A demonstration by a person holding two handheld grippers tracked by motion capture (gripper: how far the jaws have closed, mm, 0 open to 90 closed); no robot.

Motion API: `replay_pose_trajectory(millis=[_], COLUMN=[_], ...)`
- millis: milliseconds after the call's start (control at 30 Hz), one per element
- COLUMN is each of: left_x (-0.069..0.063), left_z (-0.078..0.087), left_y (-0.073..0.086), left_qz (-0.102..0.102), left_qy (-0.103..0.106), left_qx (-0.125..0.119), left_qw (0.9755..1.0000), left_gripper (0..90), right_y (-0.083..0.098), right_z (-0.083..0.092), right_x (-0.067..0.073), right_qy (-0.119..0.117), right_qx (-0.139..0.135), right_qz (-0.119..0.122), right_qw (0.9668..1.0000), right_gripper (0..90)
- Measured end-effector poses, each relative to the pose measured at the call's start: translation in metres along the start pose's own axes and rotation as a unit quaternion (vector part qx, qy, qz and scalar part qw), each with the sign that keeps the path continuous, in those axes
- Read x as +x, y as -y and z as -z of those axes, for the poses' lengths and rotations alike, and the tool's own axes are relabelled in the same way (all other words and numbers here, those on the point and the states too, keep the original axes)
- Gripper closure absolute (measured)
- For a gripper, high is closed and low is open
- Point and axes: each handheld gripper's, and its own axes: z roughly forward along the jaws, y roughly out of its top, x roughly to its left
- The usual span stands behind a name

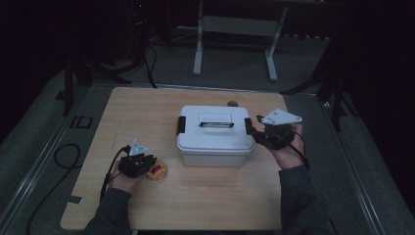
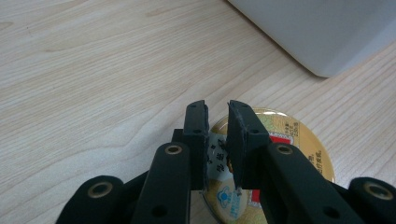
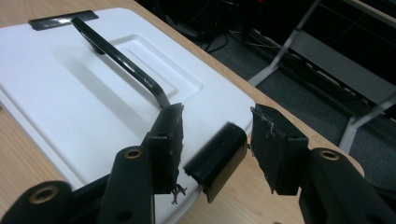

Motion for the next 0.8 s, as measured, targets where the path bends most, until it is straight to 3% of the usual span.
replay_pose_trajectory(millis=[267,800], left_x=[0.0,0.001], left_z=[0.002,0.004], left_y=[0.0,0.0], left_qz=[-0.001,0.005], left_qy=[0.0,0.008], left_qx=[-0.008,-0.013], left_qw=[1.0,0.9999], left_gripper=[68.6,65.7], right_y=[-0.017,-0.037], right_z=[-0.005,-0.013], right_x=[0.001,-0.008], right_qy=[-0.016,-0.052], right_qx=[0.012,0.044], right_qz=[0.03,0.069], right_qw=[0.9993,0.9953], right_gripper=[57.5,59.1])
